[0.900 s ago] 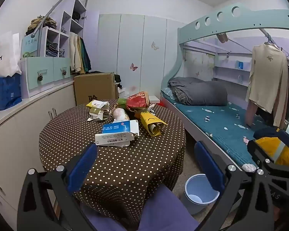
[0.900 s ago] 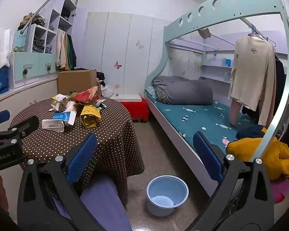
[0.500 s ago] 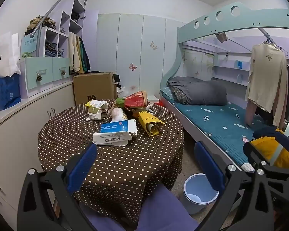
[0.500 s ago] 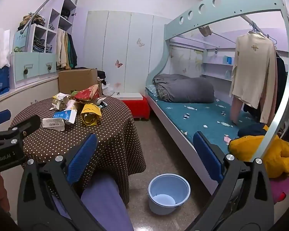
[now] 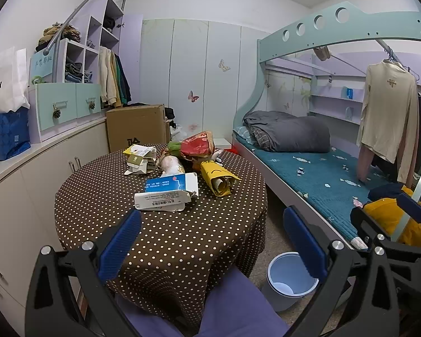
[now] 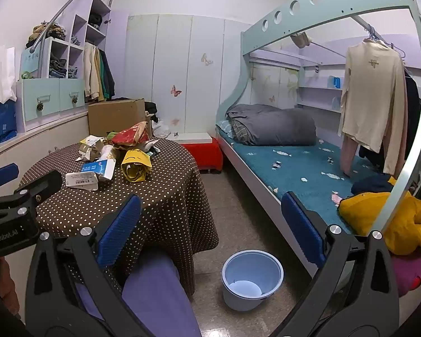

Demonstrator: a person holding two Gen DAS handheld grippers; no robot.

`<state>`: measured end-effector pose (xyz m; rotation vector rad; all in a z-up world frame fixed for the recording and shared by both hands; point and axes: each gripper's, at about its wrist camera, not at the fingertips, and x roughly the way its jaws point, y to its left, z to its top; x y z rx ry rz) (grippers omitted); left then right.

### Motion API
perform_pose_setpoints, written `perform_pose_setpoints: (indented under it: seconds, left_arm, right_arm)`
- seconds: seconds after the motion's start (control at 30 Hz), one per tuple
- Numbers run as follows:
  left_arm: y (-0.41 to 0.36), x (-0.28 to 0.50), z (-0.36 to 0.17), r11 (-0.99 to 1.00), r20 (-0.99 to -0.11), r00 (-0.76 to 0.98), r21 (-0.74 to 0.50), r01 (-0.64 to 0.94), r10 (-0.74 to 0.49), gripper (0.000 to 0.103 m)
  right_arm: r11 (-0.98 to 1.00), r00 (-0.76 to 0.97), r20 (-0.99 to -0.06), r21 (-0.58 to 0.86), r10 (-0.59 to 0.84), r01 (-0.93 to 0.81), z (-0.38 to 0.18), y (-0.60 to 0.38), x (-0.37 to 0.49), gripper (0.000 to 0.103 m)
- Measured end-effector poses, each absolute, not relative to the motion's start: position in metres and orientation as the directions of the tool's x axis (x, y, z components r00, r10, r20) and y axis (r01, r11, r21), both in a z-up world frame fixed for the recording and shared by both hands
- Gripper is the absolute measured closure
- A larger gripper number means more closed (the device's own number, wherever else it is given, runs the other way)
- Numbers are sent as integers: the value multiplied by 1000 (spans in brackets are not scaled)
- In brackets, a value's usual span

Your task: Collect trash

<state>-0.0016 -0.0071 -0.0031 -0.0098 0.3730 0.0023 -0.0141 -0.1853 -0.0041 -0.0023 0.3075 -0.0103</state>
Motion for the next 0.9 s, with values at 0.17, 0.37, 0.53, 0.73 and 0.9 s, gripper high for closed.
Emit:
perform_pose_setpoints:
  seconds: [0.17, 0.37, 0.53, 0.73, 0.9]
  left_arm:
    - [-8, -2, -3, 1000, -364, 932, -8, -1, -2, 4]
    - [-11, -3, -3, 1000, -368, 930, -11, 3, -7, 4]
    - [-9, -4, -3, 1000, -368, 930, -16, -3, -3, 4]
    - [-8, -5, -3, 1000, -366, 930, -19, -3, -4, 4]
    - [-8, -5, -4, 1000, -367, 930, -19, -3, -4, 4]
  right_arm:
    - [1000, 953, -304, 2, -13, 14, -3, -185, -15, 6]
    - [1000, 952, -307, 5, -8, 10, -2, -185, -16, 6]
    - [1000, 951, -310, 4, -7, 9, -2, -185, -15, 6]
    - [1000, 950, -313, 5, -6, 8, -3, -184, -16, 6]
    - [1000, 950, -312, 1, -7, 8, -3, -182, -16, 6]
